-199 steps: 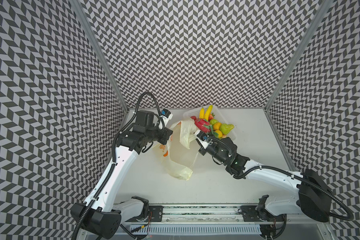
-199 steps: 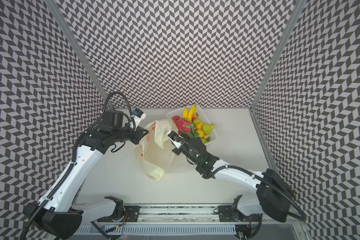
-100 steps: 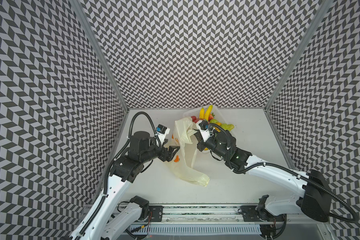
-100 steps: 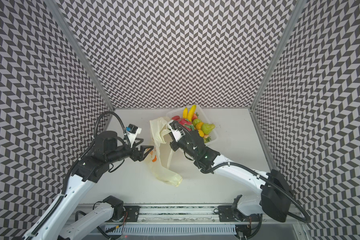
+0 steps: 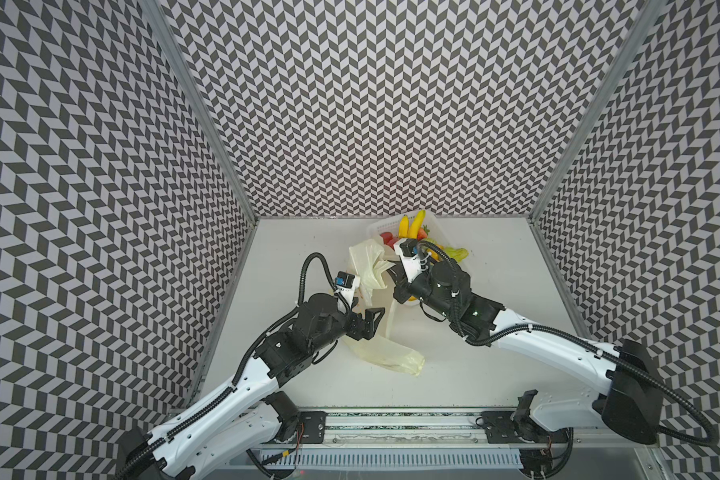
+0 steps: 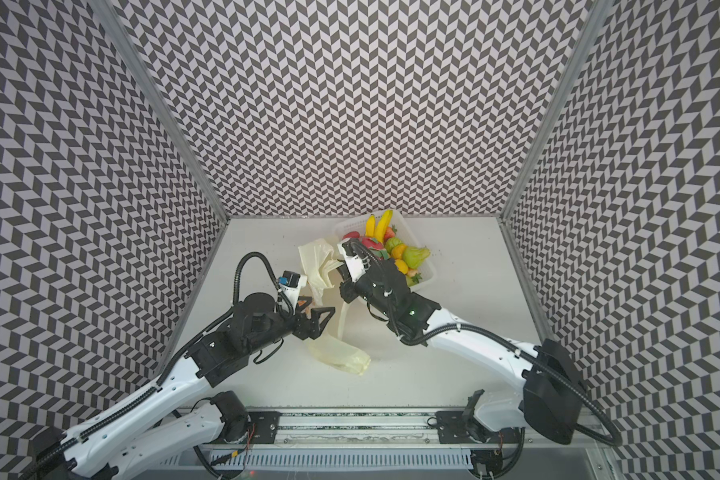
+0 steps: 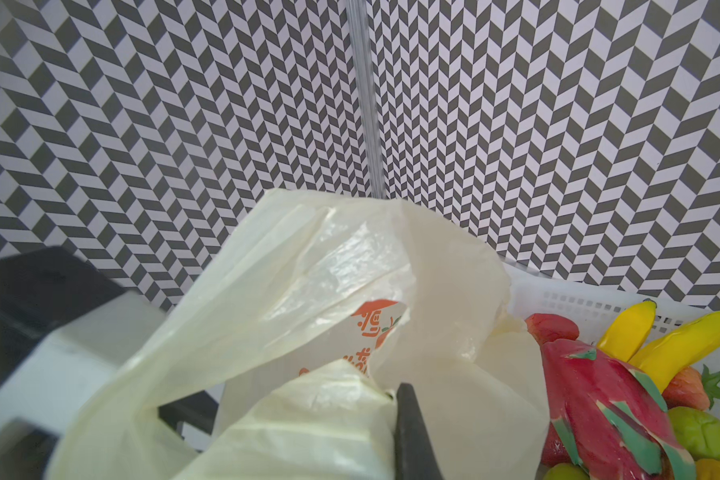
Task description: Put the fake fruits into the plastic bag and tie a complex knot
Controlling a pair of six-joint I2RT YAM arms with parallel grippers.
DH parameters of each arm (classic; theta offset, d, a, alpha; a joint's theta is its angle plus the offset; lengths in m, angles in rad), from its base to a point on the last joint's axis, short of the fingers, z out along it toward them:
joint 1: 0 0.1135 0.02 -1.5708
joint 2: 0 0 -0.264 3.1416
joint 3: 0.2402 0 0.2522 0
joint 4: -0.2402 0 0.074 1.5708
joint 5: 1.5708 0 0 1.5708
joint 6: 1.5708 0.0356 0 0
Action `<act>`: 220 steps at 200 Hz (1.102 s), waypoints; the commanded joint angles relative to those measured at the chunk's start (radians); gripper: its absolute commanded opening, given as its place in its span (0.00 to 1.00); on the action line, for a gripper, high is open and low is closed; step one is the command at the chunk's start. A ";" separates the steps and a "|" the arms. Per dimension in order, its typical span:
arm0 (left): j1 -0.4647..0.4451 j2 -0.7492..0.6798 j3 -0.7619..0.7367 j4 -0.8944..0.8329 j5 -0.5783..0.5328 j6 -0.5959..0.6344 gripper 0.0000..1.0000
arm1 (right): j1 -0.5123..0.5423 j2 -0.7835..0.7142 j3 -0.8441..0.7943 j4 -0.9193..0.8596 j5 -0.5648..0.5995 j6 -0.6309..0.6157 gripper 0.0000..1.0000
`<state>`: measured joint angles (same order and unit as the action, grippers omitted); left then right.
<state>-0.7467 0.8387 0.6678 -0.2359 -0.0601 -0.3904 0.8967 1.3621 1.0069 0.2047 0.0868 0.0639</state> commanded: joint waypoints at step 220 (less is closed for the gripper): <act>0.324 0.215 0.576 -0.616 0.313 0.288 0.00 | -0.481 0.252 0.114 -0.156 -0.799 0.180 0.22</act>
<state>-0.4671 1.0210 1.2327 -0.8257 0.1661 -0.0845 0.4103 1.6257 1.0908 0.0666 -0.7147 0.2771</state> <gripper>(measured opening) 0.047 0.133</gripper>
